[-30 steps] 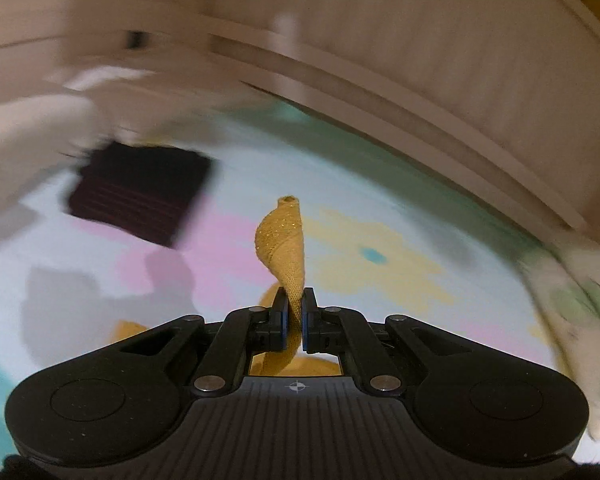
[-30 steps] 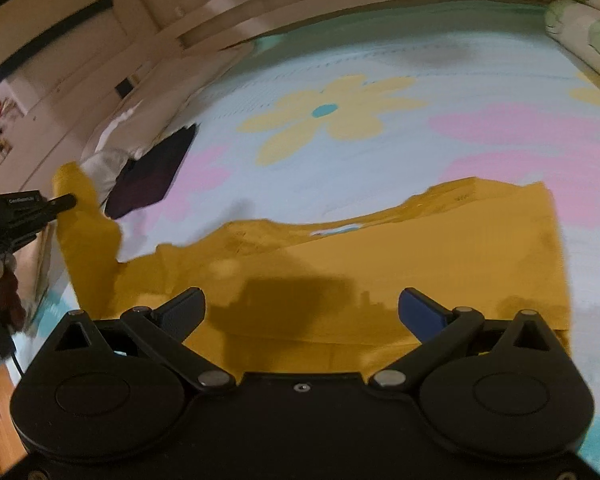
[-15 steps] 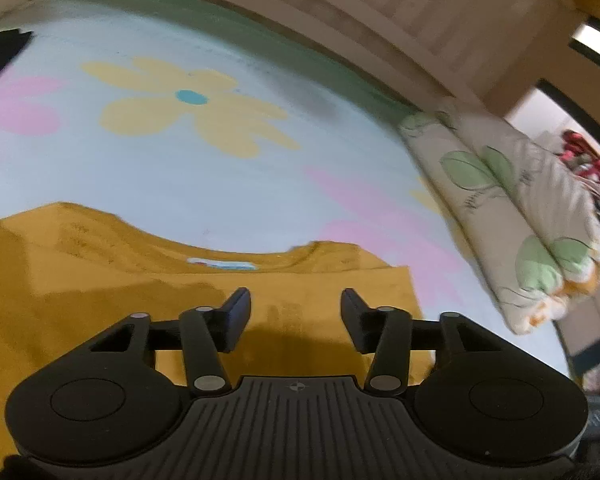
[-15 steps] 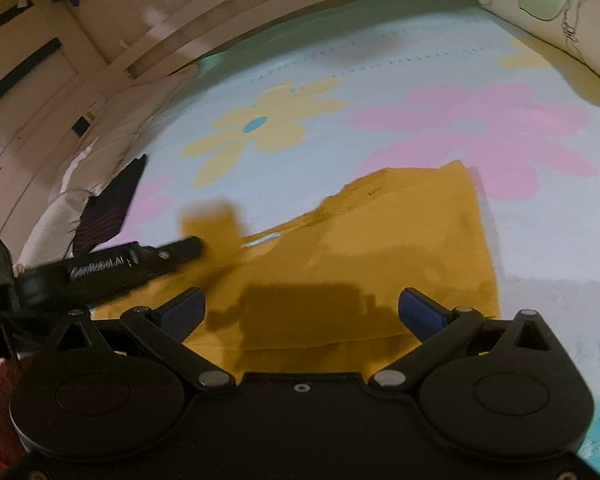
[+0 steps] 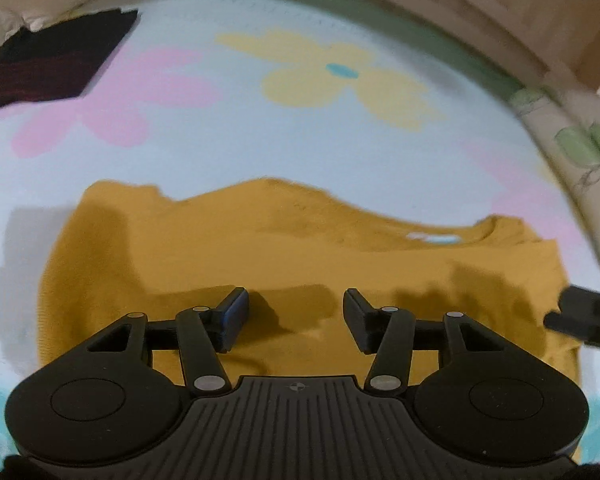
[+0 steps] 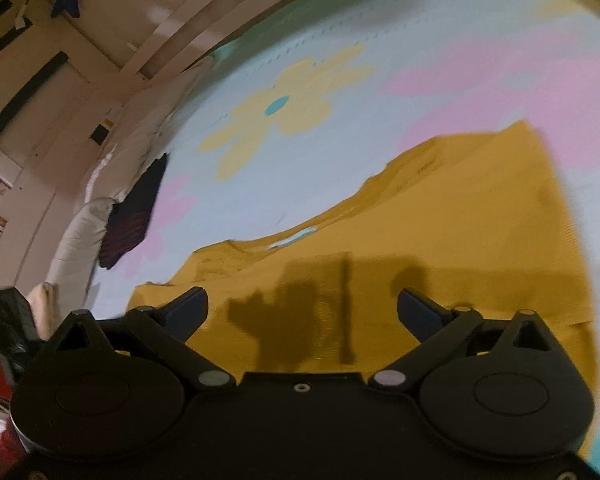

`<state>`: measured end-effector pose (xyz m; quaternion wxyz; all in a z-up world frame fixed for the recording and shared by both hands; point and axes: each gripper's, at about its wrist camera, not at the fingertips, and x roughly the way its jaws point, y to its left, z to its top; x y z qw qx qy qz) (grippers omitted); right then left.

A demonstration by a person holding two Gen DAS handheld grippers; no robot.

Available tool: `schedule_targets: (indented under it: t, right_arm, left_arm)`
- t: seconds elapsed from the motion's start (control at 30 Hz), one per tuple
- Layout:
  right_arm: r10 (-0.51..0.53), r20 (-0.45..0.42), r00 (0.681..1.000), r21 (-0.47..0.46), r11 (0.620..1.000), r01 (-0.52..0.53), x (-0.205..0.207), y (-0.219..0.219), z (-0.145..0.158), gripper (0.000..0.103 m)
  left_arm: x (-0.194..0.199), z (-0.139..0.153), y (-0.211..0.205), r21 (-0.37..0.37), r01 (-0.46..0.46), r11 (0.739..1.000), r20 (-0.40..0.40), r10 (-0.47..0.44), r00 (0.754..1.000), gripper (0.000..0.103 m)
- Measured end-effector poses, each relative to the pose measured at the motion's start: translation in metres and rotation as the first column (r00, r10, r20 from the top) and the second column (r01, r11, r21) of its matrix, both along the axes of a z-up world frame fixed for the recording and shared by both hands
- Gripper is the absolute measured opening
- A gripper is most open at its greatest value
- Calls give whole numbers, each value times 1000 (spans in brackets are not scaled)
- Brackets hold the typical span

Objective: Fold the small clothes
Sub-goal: 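Lay the held sleeve across the sweater body and open the left gripper, then grasp the sweater's side edge with the right gripper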

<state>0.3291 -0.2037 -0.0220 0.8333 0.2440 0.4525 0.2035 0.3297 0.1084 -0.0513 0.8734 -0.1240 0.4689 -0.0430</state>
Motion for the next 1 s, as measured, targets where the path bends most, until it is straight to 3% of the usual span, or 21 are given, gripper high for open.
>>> schedule_targets:
  t: [0.1, 0.2, 0.37, 0.4, 0.47, 0.5, 0.6, 0.67, 0.73, 0.77, 0.9, 1.0]
  right_arm:
    - [26, -19, 999, -11, 1000, -26, 6, 14, -9, 79]
    - [48, -42, 998, -58, 997, -50, 8, 27, -18, 79]
    - [54, -57, 997, -102, 993, -59, 7, 35, -29, 78]
    - [55, -54, 997, -104, 993, -60, 7, 35, -28, 71]
    - [52, -42, 998, -94, 994, -56, 6, 37, -27, 39]
    - [49, -47, 998, -100, 994, -53, 6, 38, -27, 15]
    - [86, -41, 995, -159, 983, -91, 5, 51, -23, 15]
    - [136, 20, 990, -226, 966, -128, 1, 62, -6, 15]
    - [175, 123, 977, -230, 963, -144, -5, 67, 33, 14]
    - [175, 123, 977, -230, 963, -144, -5, 67, 33, 14]
    - [131, 235, 963, -256, 964, -68, -6, 50, 78, 14]
    - [-1, 238, 971, -345, 935, 85, 0, 7, 78, 14]
  left_arm:
    - [2, -3, 5, -4, 64, 998, 3, -64, 998, 50]
    - [2, 0, 10, -2, 69, 998, 20, -69, 997, 51]
    - [-1, 17, 36, 14, -32, 999, 82, 31, 996, 51]
    - [-2, 21, 45, 18, -57, 998, 89, 55, 994, 51]
    - [-2, 25, 61, 27, -118, 993, 94, 115, 989, 51]
    - [-4, 26, 71, 28, -150, 988, 94, 147, 985, 51]
    - [-8, 29, 97, 17, -250, 968, 95, 247, 964, 51]
    - [-10, 32, 112, 4, -305, 953, 94, 303, 948, 51]
    - [-12, 34, 123, -16, -344, 939, 96, 344, 934, 51]
    - [-12, 34, 125, -23, -353, 935, 95, 353, 931, 51]
    - [-10, 35, 124, -24, -339, 941, 90, 339, 936, 51]
    - [-5, 34, 115, -13, -291, 957, 84, 291, 953, 51]
